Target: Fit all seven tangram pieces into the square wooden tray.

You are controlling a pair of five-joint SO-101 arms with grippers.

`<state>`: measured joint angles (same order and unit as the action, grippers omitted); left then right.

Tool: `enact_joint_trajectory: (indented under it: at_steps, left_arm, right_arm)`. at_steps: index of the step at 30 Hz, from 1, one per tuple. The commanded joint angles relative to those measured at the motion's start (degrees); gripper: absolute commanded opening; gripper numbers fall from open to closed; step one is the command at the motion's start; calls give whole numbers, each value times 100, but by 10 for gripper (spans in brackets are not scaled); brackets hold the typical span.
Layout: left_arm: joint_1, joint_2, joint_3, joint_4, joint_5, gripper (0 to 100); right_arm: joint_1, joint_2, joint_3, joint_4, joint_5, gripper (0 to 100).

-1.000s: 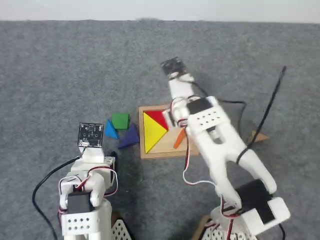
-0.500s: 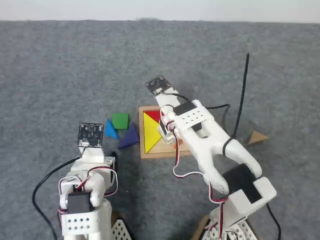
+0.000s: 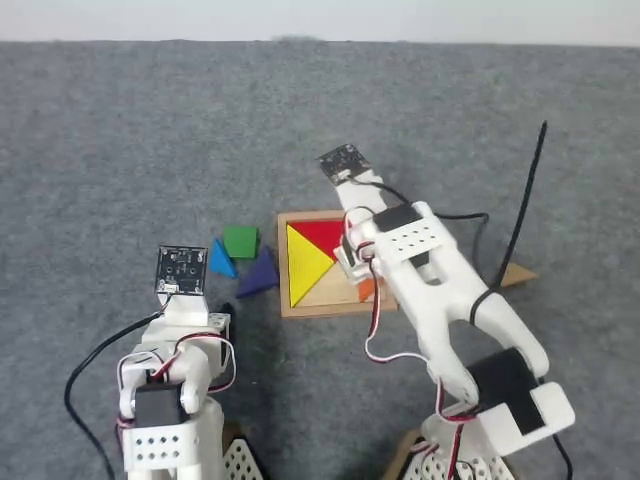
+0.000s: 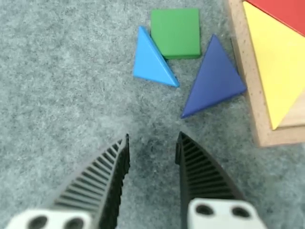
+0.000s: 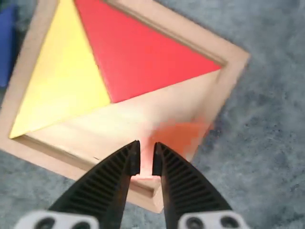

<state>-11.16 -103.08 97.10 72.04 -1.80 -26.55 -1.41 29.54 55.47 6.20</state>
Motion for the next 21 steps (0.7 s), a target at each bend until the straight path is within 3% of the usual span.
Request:
enact_joint_trajectory:
  at_steps: [1, 10, 21]
  left_arm:
    - [0, -62, -66, 0, -62, 151]
    - [0, -62, -66, 0, -62, 151]
    - [0, -62, -66, 0, -62, 151]
  right_arm:
    - [84, -286, -62, 110, 79, 54]
    - [215, -1824, 475, 66, 26, 57]
    - [-92, -418, 624, -488, 70, 58]
